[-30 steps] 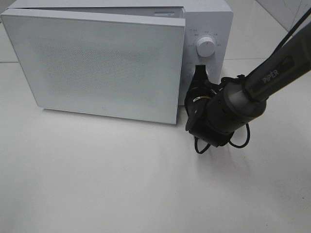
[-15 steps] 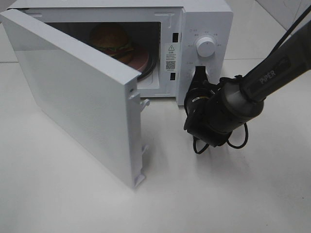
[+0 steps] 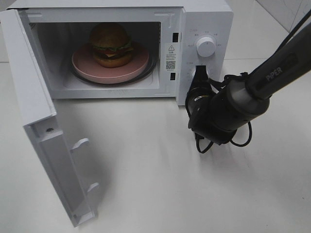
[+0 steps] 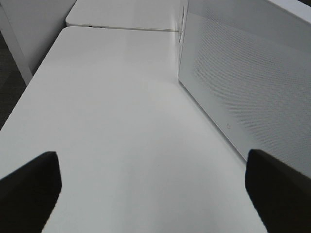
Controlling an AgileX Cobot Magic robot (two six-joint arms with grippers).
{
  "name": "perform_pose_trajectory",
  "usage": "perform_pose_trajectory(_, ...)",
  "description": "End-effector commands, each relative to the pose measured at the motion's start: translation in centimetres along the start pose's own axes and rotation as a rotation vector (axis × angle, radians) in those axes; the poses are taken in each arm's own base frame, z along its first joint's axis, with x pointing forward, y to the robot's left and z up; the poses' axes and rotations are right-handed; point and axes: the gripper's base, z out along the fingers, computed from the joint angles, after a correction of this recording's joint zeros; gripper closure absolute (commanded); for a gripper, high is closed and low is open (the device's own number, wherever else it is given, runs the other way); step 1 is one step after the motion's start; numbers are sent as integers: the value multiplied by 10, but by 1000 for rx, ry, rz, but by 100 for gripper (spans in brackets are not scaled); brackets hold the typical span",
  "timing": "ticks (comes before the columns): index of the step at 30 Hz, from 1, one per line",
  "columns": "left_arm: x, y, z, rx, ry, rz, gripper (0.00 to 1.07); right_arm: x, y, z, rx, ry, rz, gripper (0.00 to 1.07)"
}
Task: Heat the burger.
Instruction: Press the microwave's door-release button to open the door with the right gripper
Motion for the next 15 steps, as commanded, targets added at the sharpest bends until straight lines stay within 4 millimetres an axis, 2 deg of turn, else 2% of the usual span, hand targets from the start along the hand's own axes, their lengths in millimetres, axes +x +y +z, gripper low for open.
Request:
perform_pose_trajectory(1,2,0,-2,3,-20,-3,9,-7,42,0,-234,-6,-44,107)
perform_pose_trajectory(7,2,0,-2,3,-20,-3,9,-13,33,-13,-157,30,-68,107)
perform_pose_trajectory(15,2,0,-2,3,-20,-3,9,-11,17,-29,-62,96,-112,107)
